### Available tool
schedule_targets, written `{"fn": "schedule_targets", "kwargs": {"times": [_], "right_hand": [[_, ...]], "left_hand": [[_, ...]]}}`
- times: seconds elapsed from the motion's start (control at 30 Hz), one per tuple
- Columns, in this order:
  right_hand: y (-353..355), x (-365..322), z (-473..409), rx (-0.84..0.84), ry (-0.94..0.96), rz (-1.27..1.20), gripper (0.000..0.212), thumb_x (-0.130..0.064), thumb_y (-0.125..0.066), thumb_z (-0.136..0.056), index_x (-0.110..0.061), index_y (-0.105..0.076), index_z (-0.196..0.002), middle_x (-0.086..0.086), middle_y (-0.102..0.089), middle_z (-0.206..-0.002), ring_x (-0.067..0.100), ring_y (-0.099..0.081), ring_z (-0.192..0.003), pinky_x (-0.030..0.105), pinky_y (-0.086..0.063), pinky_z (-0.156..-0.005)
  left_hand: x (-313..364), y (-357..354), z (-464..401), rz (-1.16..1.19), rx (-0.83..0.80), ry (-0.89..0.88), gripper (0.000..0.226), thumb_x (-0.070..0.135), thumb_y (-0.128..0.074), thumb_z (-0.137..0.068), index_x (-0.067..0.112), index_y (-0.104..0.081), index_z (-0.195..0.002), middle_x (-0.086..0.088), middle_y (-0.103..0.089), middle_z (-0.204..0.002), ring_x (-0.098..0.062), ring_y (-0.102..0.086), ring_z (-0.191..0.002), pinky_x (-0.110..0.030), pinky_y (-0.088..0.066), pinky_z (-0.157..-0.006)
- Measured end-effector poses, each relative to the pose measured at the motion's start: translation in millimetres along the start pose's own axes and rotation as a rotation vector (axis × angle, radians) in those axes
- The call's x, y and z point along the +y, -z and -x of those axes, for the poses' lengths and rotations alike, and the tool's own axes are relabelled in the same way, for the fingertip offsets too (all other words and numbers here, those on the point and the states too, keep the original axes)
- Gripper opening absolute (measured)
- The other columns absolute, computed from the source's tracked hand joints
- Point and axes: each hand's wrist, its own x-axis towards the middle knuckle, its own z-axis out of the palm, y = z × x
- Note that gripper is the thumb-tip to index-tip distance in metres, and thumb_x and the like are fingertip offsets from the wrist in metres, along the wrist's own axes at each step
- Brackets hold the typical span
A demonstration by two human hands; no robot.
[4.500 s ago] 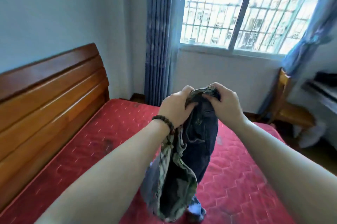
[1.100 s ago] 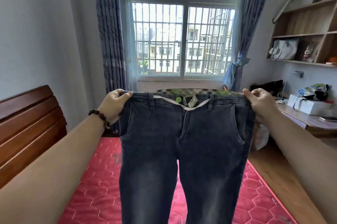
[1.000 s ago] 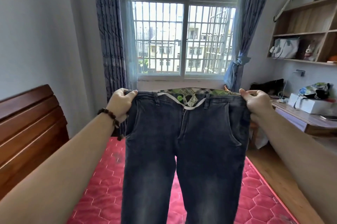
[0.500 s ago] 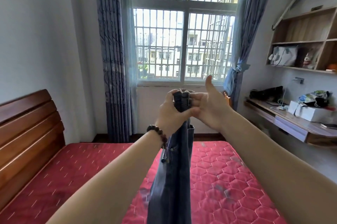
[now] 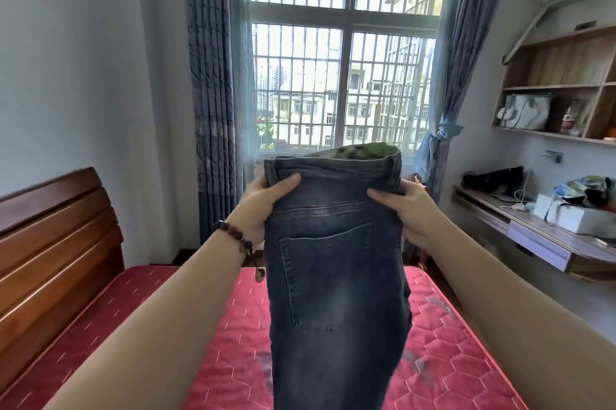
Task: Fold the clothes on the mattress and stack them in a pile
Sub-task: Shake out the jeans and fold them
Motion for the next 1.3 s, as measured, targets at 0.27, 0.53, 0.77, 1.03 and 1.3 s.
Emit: {"fn": "schedule_targets", "kwargs": {"times": [0.27, 0.53, 0.77, 1.03, 1.3], "right_hand": [[5, 19, 30, -0.238, -0.175, 0.231, 0.041, -0.013, -0.079, -0.068, -0.011, -0.068, -0.107, 0.008, -0.073, -0.106, 0.026, -0.069, -0.098, 0.037, -0.057, -0.084], [16, 44, 53, -0.128, -0.124, 0.172, 0.034, -0.021, -0.077, -0.07, -0.01, -0.073, -0.102, 0.013, -0.073, -0.102, 0.024, -0.071, -0.088, 0.031, -0.056, -0.072], [33, 72, 76, -0.023, -0.142, 0.098, 0.004, -0.009, -0.069, -0.082, -0.008, -0.071, -0.086, 0.009, -0.071, -0.084, 0.021, -0.065, -0.08, 0.03, -0.055, -0.07], [-5, 94, 98, -0.086, -0.09, 0.146, 0.026, -0.007, -0.07, -0.085, -0.025, -0.062, -0.101, 0.005, -0.07, -0.098, 0.017, -0.066, -0.086, 0.027, -0.055, -0.076], [-24, 112, 89, 0.045, 0.02, 0.267, 0.014, 0.007, -0.071, -0.079, -0.003, -0.069, -0.089, 0.011, -0.069, -0.082, 0.013, -0.061, -0.074, 0.029, -0.052, -0.074]], "left_hand": [[37, -4, 2, -0.059, 0.092, -0.122, 0.021, 0.006, -0.077, -0.075, 0.004, -0.069, -0.095, -0.013, -0.074, -0.088, -0.028, -0.072, -0.077, -0.038, -0.058, -0.064], [64, 14, 9, -0.004, 0.088, -0.225, 0.008, 0.002, -0.069, -0.082, 0.007, -0.07, -0.088, -0.01, -0.074, -0.083, -0.025, -0.072, -0.074, -0.037, -0.058, -0.062], [65, 37, 7, -0.022, 0.147, -0.268, 0.01, 0.004, -0.067, -0.085, 0.008, -0.069, -0.094, -0.006, -0.074, -0.087, -0.024, -0.071, -0.08, -0.04, -0.059, -0.071], [68, 32, 2, 0.059, 0.191, -0.241, 0.014, 0.009, -0.069, -0.085, 0.009, -0.068, -0.099, -0.014, -0.069, -0.106, -0.028, -0.07, -0.091, -0.048, -0.058, -0.078], [81, 40, 3, -0.011, 0.24, -0.257, 0.025, 0.01, -0.07, -0.084, 0.005, -0.066, -0.109, -0.016, -0.069, -0.11, -0.029, -0.069, -0.093, -0.042, -0.058, -0.074]]}}
